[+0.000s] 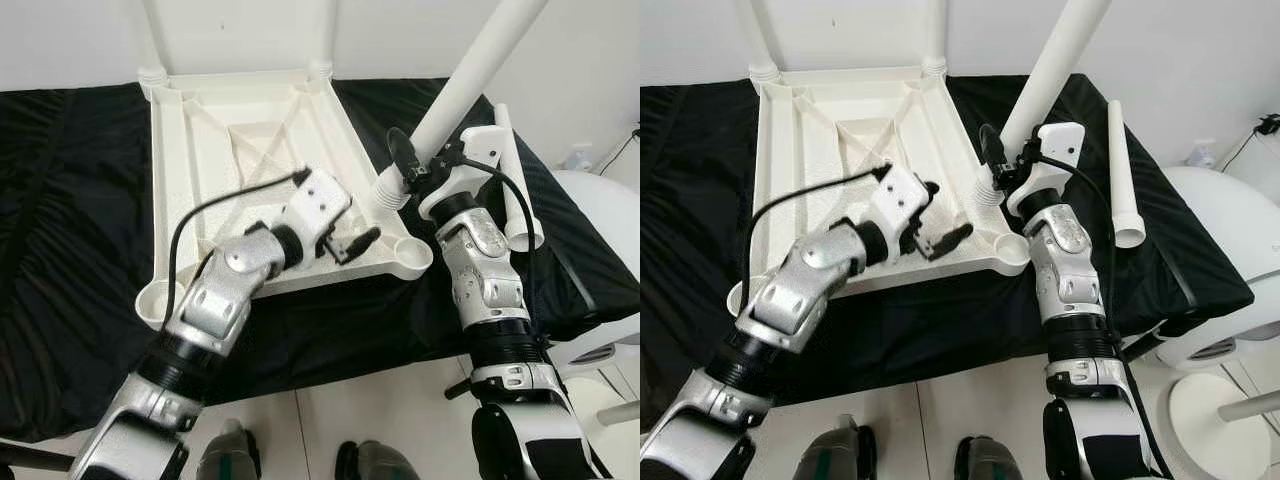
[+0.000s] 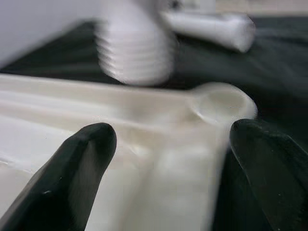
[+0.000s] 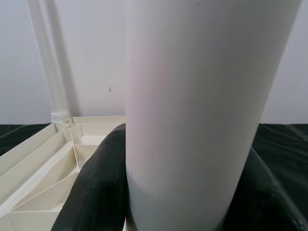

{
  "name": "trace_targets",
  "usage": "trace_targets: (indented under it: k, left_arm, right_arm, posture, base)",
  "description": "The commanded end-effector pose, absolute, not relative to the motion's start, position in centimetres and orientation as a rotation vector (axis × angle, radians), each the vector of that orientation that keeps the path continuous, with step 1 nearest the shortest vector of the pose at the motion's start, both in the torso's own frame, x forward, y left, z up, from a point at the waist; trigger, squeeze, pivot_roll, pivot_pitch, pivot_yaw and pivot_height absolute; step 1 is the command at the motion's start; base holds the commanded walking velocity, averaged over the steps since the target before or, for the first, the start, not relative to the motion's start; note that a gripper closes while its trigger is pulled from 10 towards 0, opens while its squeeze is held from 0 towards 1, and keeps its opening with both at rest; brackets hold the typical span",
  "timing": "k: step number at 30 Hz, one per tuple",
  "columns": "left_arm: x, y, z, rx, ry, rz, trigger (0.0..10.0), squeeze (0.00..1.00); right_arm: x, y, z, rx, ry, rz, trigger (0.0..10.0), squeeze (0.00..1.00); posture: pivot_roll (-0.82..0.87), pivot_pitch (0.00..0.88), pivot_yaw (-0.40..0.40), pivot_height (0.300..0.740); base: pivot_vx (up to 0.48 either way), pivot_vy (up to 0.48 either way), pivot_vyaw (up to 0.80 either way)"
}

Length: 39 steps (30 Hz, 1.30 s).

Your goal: Building children table

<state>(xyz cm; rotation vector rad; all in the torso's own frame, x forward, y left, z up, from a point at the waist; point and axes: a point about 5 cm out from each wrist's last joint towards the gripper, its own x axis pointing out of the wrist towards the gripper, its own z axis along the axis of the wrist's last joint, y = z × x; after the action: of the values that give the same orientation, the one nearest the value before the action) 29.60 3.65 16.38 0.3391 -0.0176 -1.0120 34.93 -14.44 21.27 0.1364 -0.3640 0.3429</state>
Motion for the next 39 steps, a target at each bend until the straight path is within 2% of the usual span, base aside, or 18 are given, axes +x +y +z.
trace_targets:
  k: [1,9,14,21,29,30,31,32,33,35,36,37,39]
  left_arm:
    - [29.0,3.0,15.8,0.378,0.005,-1.117,10.0,0.0]
    - [29.2,2.7,14.3,0.428,0.06,-1.138,10.0,0.0]
    - [29.8,2.6,14.1,0.428,0.095,-1.101,10.0,0.0]
    - [31.9,2.3,13.7,0.429,0.205,-0.961,10.0,0.0]
    - [32.7,2.1,13.9,0.448,0.231,-0.948,10.0,0.0]
    - [32.7,2.1,13.9,0.451,0.238,-0.953,9.8,0.0]
    - [32.8,2.1,13.9,0.459,0.25,-0.961,7.9,0.0]
    - [32.9,2.1,13.9,0.464,0.26,-0.965,7.9,0.0]
    - [32.9,2.2,13.8,0.47,0.273,-0.975,4.7,0.0]
    - [32.9,2.2,13.8,0.473,0.282,-0.98,4.7,0.0]
    - [32.8,2.3,13.6,0.493,0.299,-0.997,3.5,0.0]
    - [32.7,2.4,13.5,0.507,0.31,-1.008,0.8,0.0]
    - [32.7,2.5,13.3,0.512,0.319,-1.015,0.8,0.0]
  right_arm:
    - [34.8,-14.8,21.3,0.127,-0.375,0.329,10.0,0.0]
    - [34.6,-15.1,21.2,0.126,-0.38,0.309,10.0,0.0]
    - [34.4,-15.3,21.1,0.125,-0.38,0.3,10.0,0.0]
    - [34.4,-15.5,21.3,0.121,-0.382,0.294,10.0,0.0]
    - [34.4,-15.6,21.4,0.115,-0.381,0.292,10.0,0.0]
    - [34.4,-15.6,21.4,0.114,-0.381,0.292,10.0,0.0]
    - [34.4,-15.6,21.4,0.113,-0.382,0.293,10.0,0.0]
    - [34.4,-15.5,21.5,0.112,-0.382,0.293,10.0,0.0]
    - [34.3,-15.5,21.5,0.112,-0.383,0.294,10.0,0.0]
    - [34.3,-15.5,21.5,0.112,-0.383,0.294,10.0,0.0]
    - [34.2,-15.5,21.4,0.109,-0.382,0.298,10.0,0.0]
    - [34.1,-15.5,21.4,0.107,-0.381,0.301,10.0,0.0]
    - [33.9,-15.5,21.3,0.104,-0.379,0.307,10.0,0.0]
  posture:
    - [0.04,0.036,-0.01,0.74]
    - [0.02,0.048,0.005,0.74]
    - [0.01,0.051,0.006,0.74]
    - [0.0,0.055,0.004,0.74]
    - [0.0,0.055,0.003,0.74]
    - [0.0,0.055,0.004,0.74]
    - [0.0,0.056,0.006,0.74]
    - [0.0,0.056,0.006,0.74]
    - [0.0,0.057,0.007,0.74]
    - [0.0,0.057,0.007,0.74]
    - [0.0,0.058,0.007,0.74]
    - [0.0,0.058,0.007,0.74]
    - [0.0,0.059,0.009,0.74]
  base:
    - [0.0,0.0,0.0]
    - [0.0,0.0,0.0]
    - [0.0,0.0,0.0]
    - [0.0,0.0,0.0]
    - [0.0,0.0,0.0]
    - [0.0,0.0,0.0]
    - [0.0,0.0,0.0]
    - [0.0,0.0,0.0]
    - [0.0,0.0,0.0]
    - [0.0,0.0,0.0]
    - [0.0,0.0,0.0]
    - [0.0,0.0,0.0]
    - [0.0,0.0,0.0]
